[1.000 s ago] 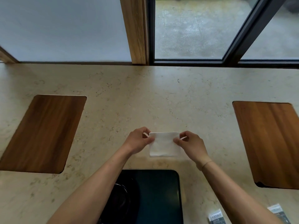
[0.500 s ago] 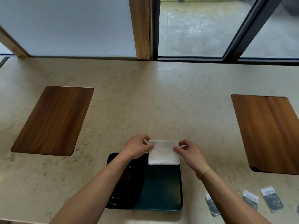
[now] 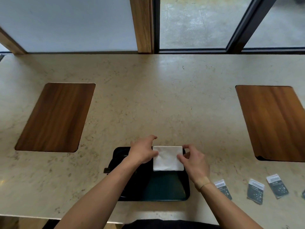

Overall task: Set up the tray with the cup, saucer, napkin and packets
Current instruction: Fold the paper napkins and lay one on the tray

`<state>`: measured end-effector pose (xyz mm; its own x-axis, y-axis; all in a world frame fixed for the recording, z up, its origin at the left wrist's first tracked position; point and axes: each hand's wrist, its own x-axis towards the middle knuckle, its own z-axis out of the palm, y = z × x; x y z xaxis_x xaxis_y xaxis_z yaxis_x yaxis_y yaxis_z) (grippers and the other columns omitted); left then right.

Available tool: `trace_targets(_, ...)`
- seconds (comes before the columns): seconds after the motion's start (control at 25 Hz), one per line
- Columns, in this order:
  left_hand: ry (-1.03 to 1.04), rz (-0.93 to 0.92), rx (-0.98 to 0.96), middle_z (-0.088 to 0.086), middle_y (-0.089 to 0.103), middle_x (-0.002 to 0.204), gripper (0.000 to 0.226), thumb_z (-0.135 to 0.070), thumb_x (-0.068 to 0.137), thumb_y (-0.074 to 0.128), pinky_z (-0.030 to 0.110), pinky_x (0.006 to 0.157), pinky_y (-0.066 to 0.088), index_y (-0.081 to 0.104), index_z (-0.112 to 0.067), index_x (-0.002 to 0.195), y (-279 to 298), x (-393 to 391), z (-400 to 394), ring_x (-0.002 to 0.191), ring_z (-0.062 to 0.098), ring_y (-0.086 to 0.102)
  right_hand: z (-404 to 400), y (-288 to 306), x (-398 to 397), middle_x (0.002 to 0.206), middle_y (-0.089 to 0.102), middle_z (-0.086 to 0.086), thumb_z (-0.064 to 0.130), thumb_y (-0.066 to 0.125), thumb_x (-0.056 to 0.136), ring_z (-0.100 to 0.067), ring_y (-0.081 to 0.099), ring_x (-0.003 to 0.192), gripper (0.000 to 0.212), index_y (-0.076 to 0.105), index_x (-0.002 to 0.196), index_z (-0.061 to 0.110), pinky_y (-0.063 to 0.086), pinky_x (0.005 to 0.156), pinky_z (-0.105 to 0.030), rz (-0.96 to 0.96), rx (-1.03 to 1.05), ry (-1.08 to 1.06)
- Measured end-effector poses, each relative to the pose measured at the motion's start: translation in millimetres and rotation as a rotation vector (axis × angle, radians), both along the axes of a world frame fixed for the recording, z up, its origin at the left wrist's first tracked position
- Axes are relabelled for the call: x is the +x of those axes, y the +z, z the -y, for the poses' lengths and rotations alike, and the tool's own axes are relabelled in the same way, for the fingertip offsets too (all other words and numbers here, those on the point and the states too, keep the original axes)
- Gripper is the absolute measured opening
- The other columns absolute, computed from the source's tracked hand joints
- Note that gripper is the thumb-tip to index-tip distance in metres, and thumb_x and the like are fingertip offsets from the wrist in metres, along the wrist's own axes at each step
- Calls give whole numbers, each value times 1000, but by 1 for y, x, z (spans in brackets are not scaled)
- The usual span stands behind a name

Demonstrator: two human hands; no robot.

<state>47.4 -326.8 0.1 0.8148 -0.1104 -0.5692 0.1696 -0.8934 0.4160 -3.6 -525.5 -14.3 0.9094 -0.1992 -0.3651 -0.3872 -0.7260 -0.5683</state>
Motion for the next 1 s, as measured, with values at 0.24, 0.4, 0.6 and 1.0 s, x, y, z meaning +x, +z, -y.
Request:
trace_targets(0.24, -108, 41, 113, 1, 65, 111, 71, -23, 84, 56, 48, 106, 31, 27, -33, 148, 3, -5, 6, 109, 26, 58, -6, -1, -5, 88, 67, 4, 41, 62, 85, -23, 60, 91, 59, 38, 139, 38, 50, 76, -37, 52, -134, 101)
trace_targets(0.4, -145, 44, 153, 2, 67, 110, 71, -20, 85, 53, 50, 110, 22, 24, -33, 148, 8, -6, 9, 111, 27, 57, -10, 8, -5, 103, 69, -4, 40, 57, 91, -27, 60, 98, 58, 33, 144, 34, 45, 81, -35, 53, -274, 196)
trace_targets(0.6, -152, 43, 162, 2, 67, 112, 70, -20, 86, 53, 52, 111, 22, 24, -32, 149, 7, -4, 9, 110, 27, 58, -13, 10, -4, 104, 68, -6, 42, 55, 92, -26, 62, 96, 58, 32, 145, 32, 46, 79, -35, 55, -301, 223)
trace_targets(1.0, -173, 23, 175, 1, 69, 104, 67, -25, 87, 53, 52, 111, 20, 24, -33, 148, 3, 2, 12, 106, 26, 61, -11, 5, 1, 99, 69, -3, 41, 56, 91, -24, 62, 91, 58, 34, 144, 31, 45, 72, -32, 72, -381, 242)
